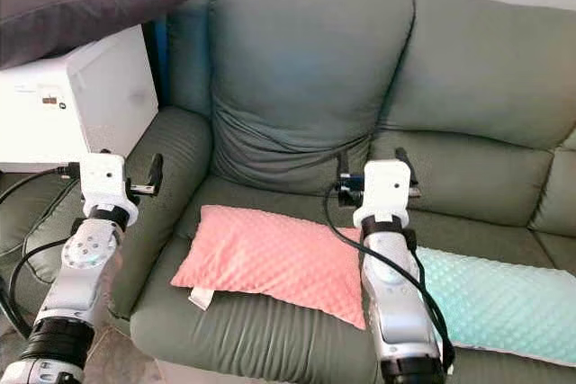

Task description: Move the pillow to the sofa

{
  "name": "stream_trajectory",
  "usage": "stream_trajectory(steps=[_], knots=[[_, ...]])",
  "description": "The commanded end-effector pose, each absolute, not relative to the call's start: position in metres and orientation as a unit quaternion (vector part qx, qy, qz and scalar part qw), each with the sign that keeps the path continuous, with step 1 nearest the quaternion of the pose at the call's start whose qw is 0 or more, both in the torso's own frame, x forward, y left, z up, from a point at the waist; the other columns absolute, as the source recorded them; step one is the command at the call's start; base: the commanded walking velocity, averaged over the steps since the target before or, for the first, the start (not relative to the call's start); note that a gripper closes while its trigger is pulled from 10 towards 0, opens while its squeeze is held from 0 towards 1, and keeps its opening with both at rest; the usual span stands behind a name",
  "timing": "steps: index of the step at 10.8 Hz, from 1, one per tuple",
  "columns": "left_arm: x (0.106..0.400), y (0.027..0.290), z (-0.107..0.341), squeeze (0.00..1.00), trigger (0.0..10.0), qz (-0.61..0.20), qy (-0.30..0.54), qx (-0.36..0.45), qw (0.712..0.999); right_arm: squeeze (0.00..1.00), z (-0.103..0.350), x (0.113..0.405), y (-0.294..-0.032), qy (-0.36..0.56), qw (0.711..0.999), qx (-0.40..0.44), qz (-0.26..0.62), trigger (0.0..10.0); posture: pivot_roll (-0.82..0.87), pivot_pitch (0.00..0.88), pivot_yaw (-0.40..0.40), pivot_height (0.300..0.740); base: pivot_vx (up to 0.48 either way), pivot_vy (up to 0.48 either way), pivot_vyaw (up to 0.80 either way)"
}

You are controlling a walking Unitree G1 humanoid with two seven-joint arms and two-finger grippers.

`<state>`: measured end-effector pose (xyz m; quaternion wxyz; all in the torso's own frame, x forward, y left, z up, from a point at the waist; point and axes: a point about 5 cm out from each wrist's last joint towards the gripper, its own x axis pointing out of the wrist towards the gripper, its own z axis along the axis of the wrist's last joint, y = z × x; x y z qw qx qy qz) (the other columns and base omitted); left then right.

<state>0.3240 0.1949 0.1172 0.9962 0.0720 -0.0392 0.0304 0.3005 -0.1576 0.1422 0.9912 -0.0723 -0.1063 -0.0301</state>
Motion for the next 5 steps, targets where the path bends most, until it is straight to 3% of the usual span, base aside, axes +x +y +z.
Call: stream_trajectory(steps=[1, 3, 5], knots=[[0.324, 0.194, 0.117, 0.00, 10.0, 0.023, -0.041, 0.070, 0.996, 0.00, 0.144, 0.302, -0.161, -0.110, 0.991, -0.072, -0.036, 10.0, -0.05, 0.000, -0.043, 0.740, 0.000, 0.000, 0.00], [0.313, 0.195, 0.112, 0.00, 10.0, 0.024, -0.034, 0.052, 0.998, 0.00, 0.138, 0.301, -0.155, -0.099, 0.993, -0.060, -0.030, 10.0, -0.04, 0.000, -0.046, 0.740, 0.000, 0.000, 0.00], [0.306, 0.190, 0.109, 0.00, 10.0, 0.015, -0.024, 0.040, 0.999, 0.00, 0.138, 0.299, -0.156, -0.093, 0.993, -0.062, -0.031, 10.0, -0.05, 0.034, -0.045, 0.740, 0.000, 0.000, -0.66]])
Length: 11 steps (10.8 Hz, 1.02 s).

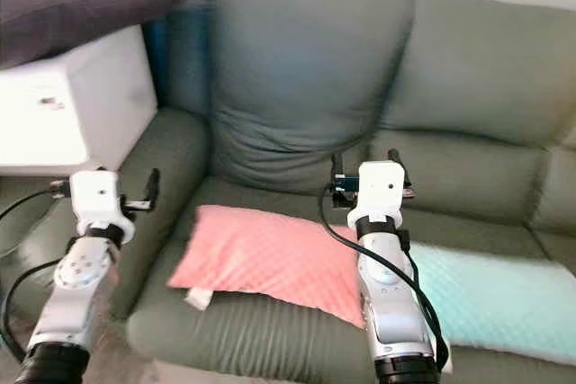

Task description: Move the pillow to the sofa

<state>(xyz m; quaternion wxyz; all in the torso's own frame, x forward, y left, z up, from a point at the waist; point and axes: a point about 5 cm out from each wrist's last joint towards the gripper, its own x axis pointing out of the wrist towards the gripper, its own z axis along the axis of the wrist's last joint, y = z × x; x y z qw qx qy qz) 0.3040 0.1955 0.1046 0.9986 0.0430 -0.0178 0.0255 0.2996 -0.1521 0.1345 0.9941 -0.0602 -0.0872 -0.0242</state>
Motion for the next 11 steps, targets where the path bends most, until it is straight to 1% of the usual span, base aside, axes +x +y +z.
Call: stream_trajectory(steps=[1, 3, 5, 7, 10, 11], knots=[[0.305, 0.186, 0.108, 0.00, 10.0, 0.003, -0.022, 0.043, 0.999, 0.00, 0.135, 0.299, -0.156, -0.082, 0.994, -0.059, -0.033, 10.0, -0.06, 0.046, -0.046, 0.740, 0.000, 0.000, -0.80], [0.303, 0.184, 0.110, 0.00, 10.0, -0.003, -0.013, 0.030, 0.999, 0.00, 0.137, 0.295, -0.155, -0.082, 0.994, -0.062, -0.034, 10.0, -0.09, 0.103, -0.049, 0.740, 0.000, 0.000, -0.80], [0.302, 0.176, 0.111, 0.00, 10.0, -0.015, -0.008, 0.019, 1.000, 0.00, 0.137, 0.291, -0.152, -0.078, 0.994, -0.067, -0.030, 10.0, -0.11, 0.138, -0.052, 0.740, 0.000, 0.000, -0.80], [0.300, 0.173, 0.113, 0.00, 10.0, -0.021, -0.005, 0.011, 1.000, 0.00, 0.135, 0.287, -0.151, -0.069, 0.995, -0.065, -0.028, 10.0, -0.11, 0.159, -0.055, 0.740, 0.000, 0.000, -0.80], [0.298, 0.178, 0.113, 0.00, 10.0, -0.009, 0.004, 0.006, 1.000, 0.00, 0.135, 0.285, -0.149, -0.064, 0.995, -0.066, -0.024, 10.0, -0.11, 0.177, -0.056, 0.740, 0.000, 0.000, -0.80], [0.298, 0.178, 0.113, 0.00, 10.0, -0.008, 0.005, 0.004, 1.000, 0.00, 0.136, 0.285, -0.148, -0.066, 0.995, -0.065, -0.022, 10.0, -0.11, 0.180, -0.057, 0.740, 0.000, 0.000, -0.56]])
